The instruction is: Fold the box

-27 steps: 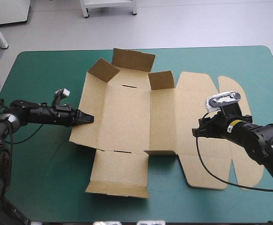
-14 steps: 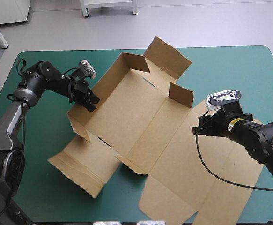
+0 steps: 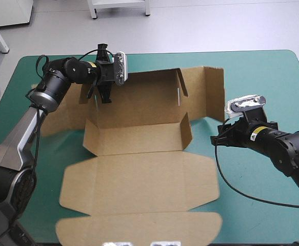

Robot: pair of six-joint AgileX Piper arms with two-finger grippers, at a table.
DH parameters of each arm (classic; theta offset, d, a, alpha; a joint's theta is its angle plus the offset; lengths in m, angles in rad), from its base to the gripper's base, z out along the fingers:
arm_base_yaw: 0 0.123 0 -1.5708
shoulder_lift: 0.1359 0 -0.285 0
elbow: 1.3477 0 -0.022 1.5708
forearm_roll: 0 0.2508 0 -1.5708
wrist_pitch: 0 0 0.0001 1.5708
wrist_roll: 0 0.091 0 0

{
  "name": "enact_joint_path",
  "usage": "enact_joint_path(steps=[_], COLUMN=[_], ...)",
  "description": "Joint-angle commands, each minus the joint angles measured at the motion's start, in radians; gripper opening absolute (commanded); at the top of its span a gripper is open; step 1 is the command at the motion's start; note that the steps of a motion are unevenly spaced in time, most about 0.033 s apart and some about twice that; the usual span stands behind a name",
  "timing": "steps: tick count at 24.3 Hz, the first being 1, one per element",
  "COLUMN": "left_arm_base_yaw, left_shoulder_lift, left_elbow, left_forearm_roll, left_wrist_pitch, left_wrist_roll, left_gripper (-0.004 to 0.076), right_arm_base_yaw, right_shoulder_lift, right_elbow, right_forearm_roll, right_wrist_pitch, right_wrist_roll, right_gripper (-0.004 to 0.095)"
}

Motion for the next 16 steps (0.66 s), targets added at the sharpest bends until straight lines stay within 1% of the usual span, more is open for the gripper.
enact_joint_path(steps=[1,2,4,5,6,8,12,16], left_arm_base_yaw=[-0.022,-0.030,-0.065,-0.110,-0.155,-0.200,-0.261,-0.323], left_shoulder_lift=[-0.052,-0.054,-0.069,-0.092,-0.118,-0.150,-0.227,-0.285], left_elbow=[-0.038,-0.038,-0.022,0.017,0.071,0.141,0.291,0.384], left_forearm_roll=[-0.034,-0.031,0.010,0.131,0.267,0.392,0.513,0.659], left_wrist_pitch=[-0.071,-0.043,0.012,0.011,-0.018,-0.058,-0.155,-0.218], left_wrist_roll=[0.066,0.057,-0.037,-0.142,-0.238,-0.353,-0.566,-0.714], left_gripper=[-0.0008,-0.0008,-0.0009,-0.0009,-0.0009,-0.0009,-0.0009,-0.0009], right_arm_base_yaw=[0.003,0.003,0.003,0.003,0.003,0.003,-0.016,-0.086], right_shoulder_lift=[-0.015,-0.015,-0.015,-0.015,-0.015,-0.013,-0.013,0.004], right_elbow=[-0.034,-0.034,-0.034,-0.038,-0.052,-0.072,-0.121,-0.182], right_forearm_roll=[0.004,0.004,-0.001,-0.001,-0.009,-0.021,-0.032,-0.032], right_wrist_pitch=[-0.053,-0.053,-0.071,-0.086,-0.088,-0.091,-0.089,-0.054], right_wrist_roll=[0.002,0.002,0.002,0.015,0.035,0.039,0.063,0.070], right_gripper=[0.0486,0.0486,0.0486,0.0486,0.0486,0.0486,0.0486,0.0486])
